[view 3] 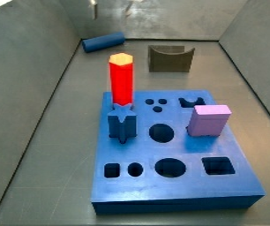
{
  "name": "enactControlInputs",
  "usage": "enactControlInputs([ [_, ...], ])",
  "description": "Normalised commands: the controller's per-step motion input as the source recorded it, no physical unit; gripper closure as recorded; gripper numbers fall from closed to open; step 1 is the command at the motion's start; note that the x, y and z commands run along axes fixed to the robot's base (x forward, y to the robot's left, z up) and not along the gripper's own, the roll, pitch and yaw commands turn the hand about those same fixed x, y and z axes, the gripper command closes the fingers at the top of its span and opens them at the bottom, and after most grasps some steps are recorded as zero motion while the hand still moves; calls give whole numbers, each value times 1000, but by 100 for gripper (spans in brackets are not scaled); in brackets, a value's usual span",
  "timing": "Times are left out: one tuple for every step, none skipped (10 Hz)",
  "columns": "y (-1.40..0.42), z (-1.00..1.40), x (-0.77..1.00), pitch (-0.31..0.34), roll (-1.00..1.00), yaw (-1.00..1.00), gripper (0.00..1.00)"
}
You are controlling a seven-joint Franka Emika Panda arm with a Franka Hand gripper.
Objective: Pick up the round object. Move up. Place the round object on the fixture. Regrasp the round object. Move to above the board. Insert the round object.
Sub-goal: Pick up the round object.
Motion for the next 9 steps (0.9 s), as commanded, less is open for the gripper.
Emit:
enactControlInputs([
  [577,-946,-911,0,-127,-300,0],
  [380,-951,-874,-30,-156,-429,0],
  [266,-857,-800,-103,-183,-477,0],
  [109,-677,-594,-177,-201,-583,0],
  [46,-620,-511,-197,-203,-629,0],
  [31,-549,-254,-193,-223,-657,0],
  [91,-506,0,-160,-243,-651,0],
  [117,-463,66,-160,-261,-631,0],
  [151,-363,326,-164,-324,-586,0],
])
